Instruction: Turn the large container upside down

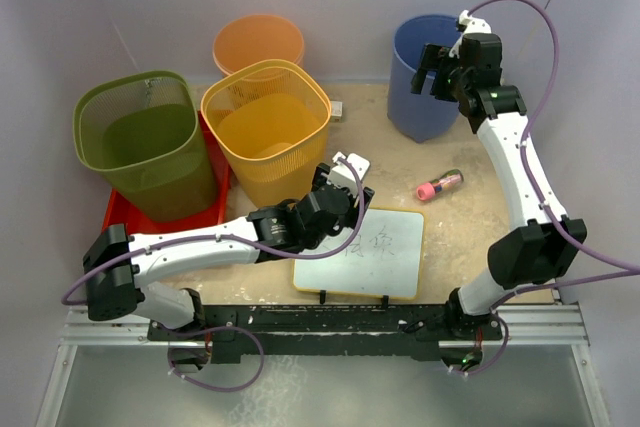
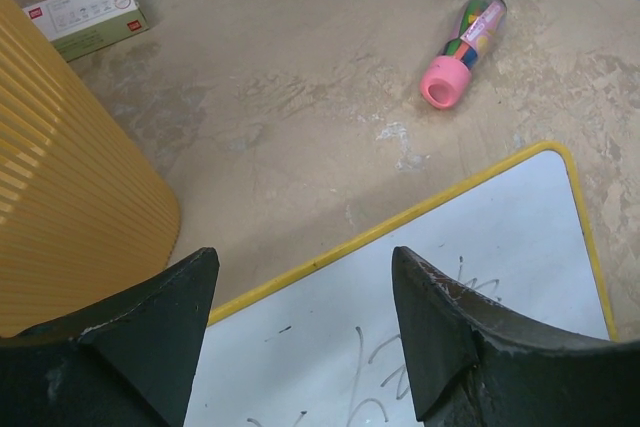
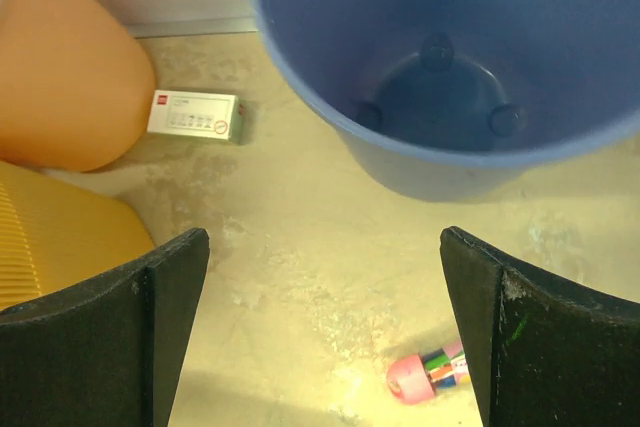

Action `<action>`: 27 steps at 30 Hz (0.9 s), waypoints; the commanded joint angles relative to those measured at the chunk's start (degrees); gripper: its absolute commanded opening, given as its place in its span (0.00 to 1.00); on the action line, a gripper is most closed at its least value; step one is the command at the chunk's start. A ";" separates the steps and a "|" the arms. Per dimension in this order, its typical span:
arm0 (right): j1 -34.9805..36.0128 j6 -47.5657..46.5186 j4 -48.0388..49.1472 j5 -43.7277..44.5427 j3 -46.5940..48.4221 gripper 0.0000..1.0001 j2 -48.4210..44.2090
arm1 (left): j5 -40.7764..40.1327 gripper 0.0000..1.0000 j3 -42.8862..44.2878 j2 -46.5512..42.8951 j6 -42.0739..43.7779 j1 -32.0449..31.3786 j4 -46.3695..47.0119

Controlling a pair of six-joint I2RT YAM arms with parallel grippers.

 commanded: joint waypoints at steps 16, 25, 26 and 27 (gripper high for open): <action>5.62 -25.96 -4.40 4.34 24.44 0.86 22.17 | -0.47 0.75 4.60 -4.28 -0.86 0.66 -6.19; 5.66 -21.88 -3.60 4.10 25.11 0.08 18.09 | -0.30 0.75 4.47 -3.08 -1.28 0.83 -5.78; 5.66 -20.83 -3.88 2.46 24.94 0.03 16.89 | 0.28 0.75 4.65 -2.98 -1.19 0.83 -5.64; 5.60 -19.86 -4.03 1.15 24.72 0.00 15.99 | 0.91 0.75 4.75 -2.89 -0.81 0.83 -5.40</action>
